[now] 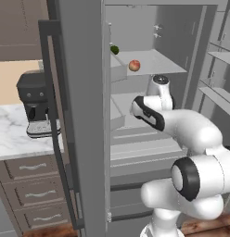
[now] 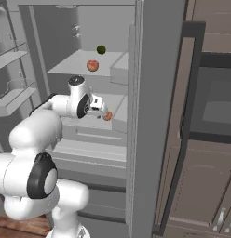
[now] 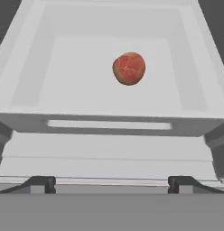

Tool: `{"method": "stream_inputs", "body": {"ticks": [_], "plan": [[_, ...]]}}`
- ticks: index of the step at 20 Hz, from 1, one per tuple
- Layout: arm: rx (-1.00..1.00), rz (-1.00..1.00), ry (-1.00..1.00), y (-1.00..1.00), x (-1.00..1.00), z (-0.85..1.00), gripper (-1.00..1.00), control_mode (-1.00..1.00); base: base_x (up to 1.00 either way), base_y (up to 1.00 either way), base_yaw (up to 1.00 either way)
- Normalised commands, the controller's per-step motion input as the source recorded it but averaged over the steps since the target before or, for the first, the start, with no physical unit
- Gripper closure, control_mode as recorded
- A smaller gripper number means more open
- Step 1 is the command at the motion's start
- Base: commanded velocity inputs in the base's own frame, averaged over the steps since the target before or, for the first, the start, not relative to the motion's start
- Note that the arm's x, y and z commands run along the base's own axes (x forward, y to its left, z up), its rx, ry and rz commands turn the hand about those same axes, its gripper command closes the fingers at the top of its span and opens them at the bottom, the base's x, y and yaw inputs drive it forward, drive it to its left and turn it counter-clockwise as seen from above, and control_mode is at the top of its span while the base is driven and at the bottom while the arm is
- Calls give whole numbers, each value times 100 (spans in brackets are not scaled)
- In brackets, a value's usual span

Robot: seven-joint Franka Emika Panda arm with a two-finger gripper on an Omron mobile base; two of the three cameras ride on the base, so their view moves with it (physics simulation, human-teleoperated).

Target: Pick up each peach from the fridge and place one peach on each plate on the dining counter.

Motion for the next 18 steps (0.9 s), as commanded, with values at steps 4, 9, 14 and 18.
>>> {"method": "stream_inputs", "body": {"ticks": [4,9,14,18], "plan": [[1,0,-5,-1,23,-7,-100,-100,0,0,0],[0,0,0,-25,25,-8,-100,-100,0,0,0],[0,0,0,-19,45,-13,-100,-100,0,0,0],[0,0,0,0,73,-23,-100,-100,0,0,0]]}}
